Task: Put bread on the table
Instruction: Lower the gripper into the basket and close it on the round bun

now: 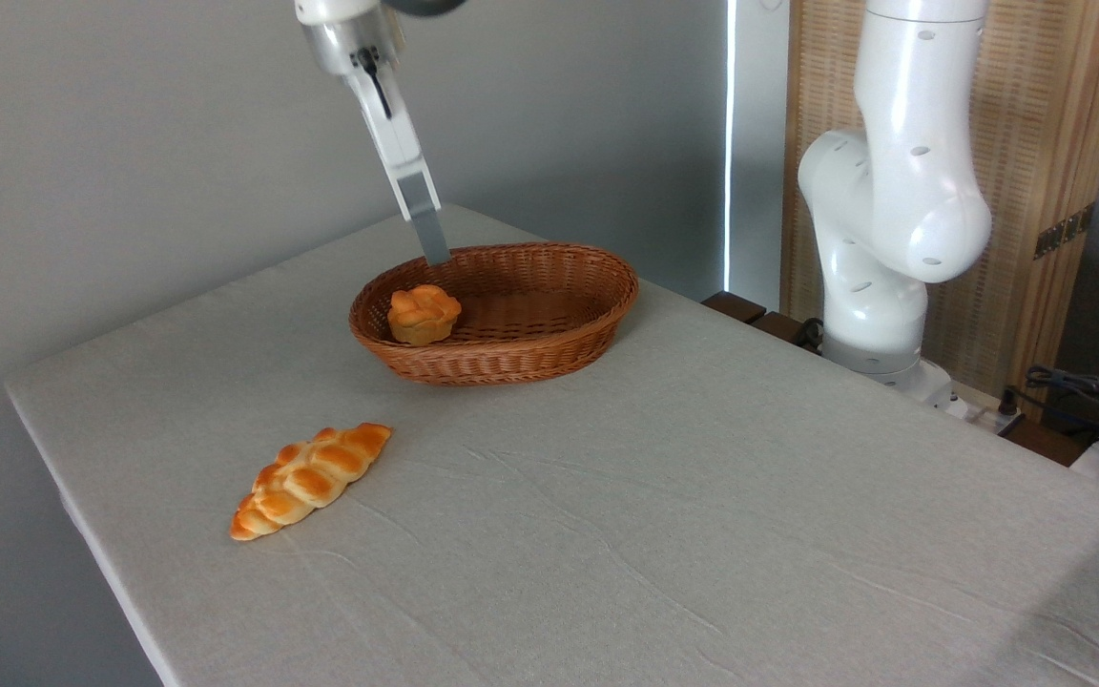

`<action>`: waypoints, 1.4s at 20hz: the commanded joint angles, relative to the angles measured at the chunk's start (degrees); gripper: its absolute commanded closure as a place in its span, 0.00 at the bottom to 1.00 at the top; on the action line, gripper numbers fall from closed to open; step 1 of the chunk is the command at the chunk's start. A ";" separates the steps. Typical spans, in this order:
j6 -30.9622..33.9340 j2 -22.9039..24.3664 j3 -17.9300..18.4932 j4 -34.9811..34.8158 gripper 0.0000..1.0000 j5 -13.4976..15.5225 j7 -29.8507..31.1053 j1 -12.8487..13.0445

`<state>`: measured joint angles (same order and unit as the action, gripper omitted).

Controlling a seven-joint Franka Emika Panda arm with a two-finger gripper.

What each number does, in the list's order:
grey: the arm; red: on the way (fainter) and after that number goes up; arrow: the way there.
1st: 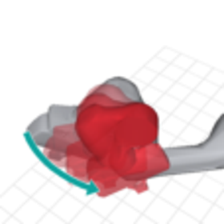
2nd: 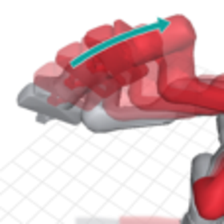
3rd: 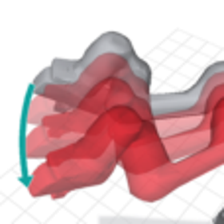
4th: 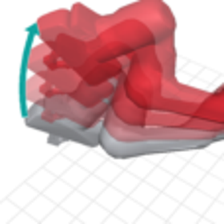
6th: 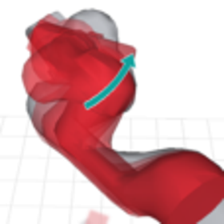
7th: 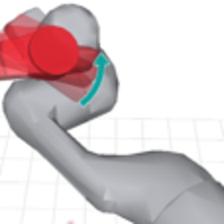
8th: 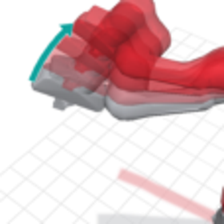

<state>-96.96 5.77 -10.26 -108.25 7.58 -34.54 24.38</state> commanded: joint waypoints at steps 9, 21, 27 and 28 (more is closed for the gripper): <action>-17.90 -0.84 -0.72 -11.54 0.00 0.33 -1.85 3.31; -21.51 -3.31 -2.75 -12.16 0.18 0.33 -1.76 2.52; -22.39 -3.74 -2.75 -12.16 0.67 0.33 -1.76 2.52; -22.39 -3.83 -2.75 -12.16 0.70 0.33 -1.85 2.60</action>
<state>-117.96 1.97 -12.52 -119.74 7.57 -35.56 27.50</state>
